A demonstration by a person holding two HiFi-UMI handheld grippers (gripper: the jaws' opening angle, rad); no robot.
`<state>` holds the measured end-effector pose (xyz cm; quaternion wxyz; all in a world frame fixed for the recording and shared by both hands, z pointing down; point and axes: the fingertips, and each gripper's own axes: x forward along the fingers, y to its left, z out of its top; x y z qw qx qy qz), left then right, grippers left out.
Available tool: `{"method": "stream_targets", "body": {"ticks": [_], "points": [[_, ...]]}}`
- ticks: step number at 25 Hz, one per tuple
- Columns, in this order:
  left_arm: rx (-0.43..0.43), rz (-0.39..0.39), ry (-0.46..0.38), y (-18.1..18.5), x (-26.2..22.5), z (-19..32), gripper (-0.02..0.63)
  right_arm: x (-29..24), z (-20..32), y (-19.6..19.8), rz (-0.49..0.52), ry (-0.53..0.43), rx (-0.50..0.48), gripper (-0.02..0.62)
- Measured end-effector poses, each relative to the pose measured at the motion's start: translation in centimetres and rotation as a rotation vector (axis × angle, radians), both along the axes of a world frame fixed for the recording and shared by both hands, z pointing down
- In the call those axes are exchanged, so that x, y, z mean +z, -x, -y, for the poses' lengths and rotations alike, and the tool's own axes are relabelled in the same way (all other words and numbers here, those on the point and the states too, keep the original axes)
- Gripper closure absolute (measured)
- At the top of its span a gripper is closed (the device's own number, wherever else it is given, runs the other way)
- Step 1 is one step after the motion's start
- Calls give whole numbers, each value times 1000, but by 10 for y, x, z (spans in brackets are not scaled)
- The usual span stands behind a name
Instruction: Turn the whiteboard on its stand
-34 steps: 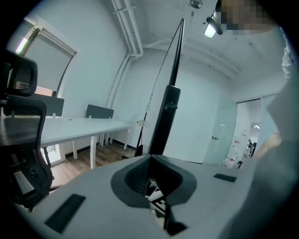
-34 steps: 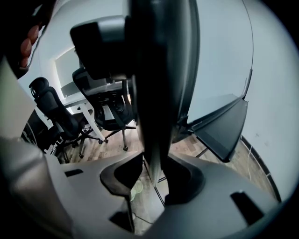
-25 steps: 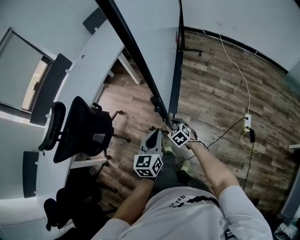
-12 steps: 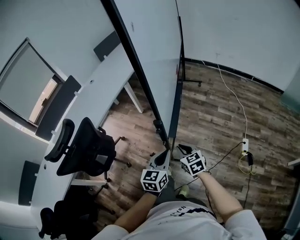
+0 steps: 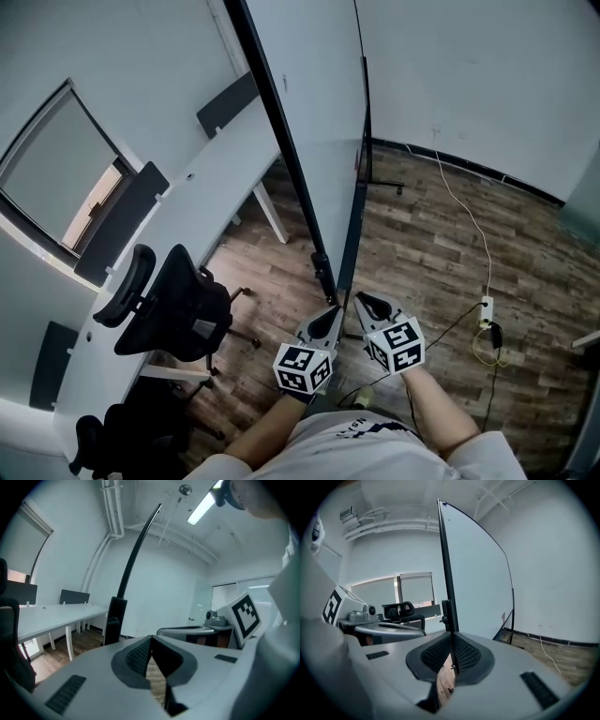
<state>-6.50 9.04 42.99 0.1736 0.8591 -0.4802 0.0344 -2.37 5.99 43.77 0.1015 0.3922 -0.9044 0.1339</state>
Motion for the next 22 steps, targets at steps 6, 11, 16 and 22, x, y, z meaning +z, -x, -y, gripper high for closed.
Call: {"method": "stream_targets", "body": {"ticks": [6,11,16,22], "points": [[5,-4,-37,13,-31,-1,594,-45,-6,8,60,-62,30,571],[24,-12,-58,28,-47,-6,594,-69,-16,20,80,-106,70,581],[61,-11,-66,37,-48,-10,594,-67,-23,31,59,-100,119,581],[93,-19,-70,46,-46,-16,594,-64,-34,43,43,-93,152,581]]}}
